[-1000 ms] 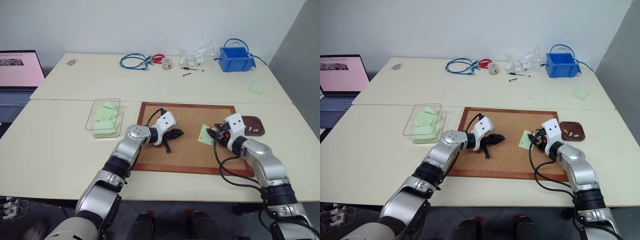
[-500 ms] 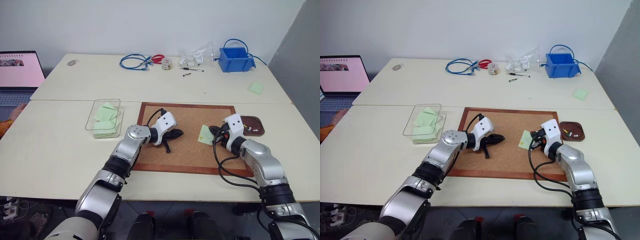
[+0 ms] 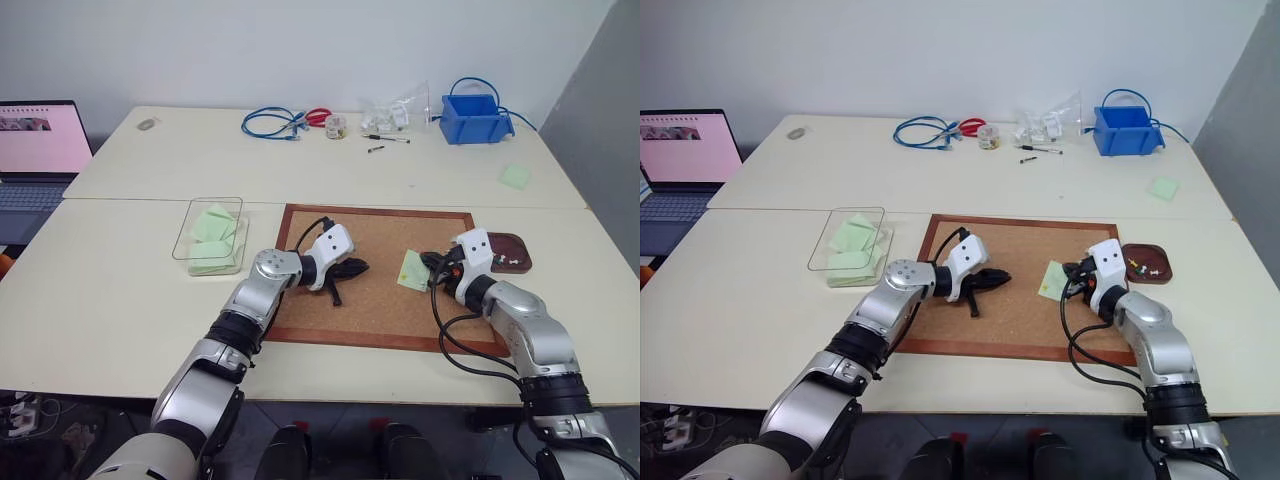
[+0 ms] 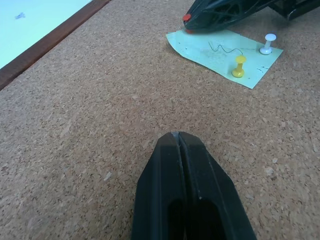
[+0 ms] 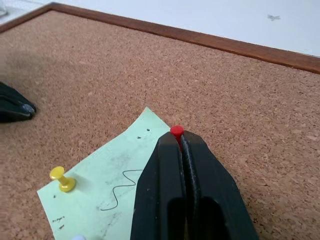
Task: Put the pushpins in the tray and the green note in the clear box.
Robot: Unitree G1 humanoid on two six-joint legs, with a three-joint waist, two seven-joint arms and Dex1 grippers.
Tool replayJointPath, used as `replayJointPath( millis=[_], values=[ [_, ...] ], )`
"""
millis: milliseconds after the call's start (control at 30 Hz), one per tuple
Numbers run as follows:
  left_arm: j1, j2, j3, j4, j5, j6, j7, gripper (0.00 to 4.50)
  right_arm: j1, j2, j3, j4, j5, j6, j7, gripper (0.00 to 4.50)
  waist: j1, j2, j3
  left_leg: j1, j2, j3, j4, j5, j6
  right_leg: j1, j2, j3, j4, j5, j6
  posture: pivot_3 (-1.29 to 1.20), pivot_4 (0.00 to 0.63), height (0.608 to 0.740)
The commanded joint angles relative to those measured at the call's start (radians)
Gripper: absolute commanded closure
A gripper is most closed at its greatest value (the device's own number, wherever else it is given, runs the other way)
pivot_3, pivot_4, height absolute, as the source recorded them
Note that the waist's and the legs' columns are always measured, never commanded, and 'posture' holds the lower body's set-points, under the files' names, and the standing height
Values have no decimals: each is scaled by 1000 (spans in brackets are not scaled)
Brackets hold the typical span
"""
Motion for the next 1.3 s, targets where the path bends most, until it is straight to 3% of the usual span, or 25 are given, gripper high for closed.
replayJointPath(
  millis=[33,467,833,1300],
  values=[
    [24,3,-30,42,47,29,5,4500,17,-8,-25,-122,49,-4,33,4491,0,0,0,0,0,0,0,0,0,0,0,0,0,0,0,0,150,740],
    [33,12,-37,28,49,31,-6,4500,38,2,-54,-137,54,-16,8,4491,0,1,-2,1,0,0,0,0,0,2,0,0,0,0,0,0,150,740],
    [50,24,-56,4,43,38,-56,4500,-18,9,-248,-74,-12,19,-312,4491,-2,3,-3,1,0,0,0,0,0,1,1,0,0,0,0,0,150,740],
    [40,27,-56,12,47,39,-60,4500,-81,-8,-290,89,-20,24,-393,4491,-1,6,-5,1,0,1,0,0,0,1,1,1,-1,0,0,0,150,740]
  ],
)
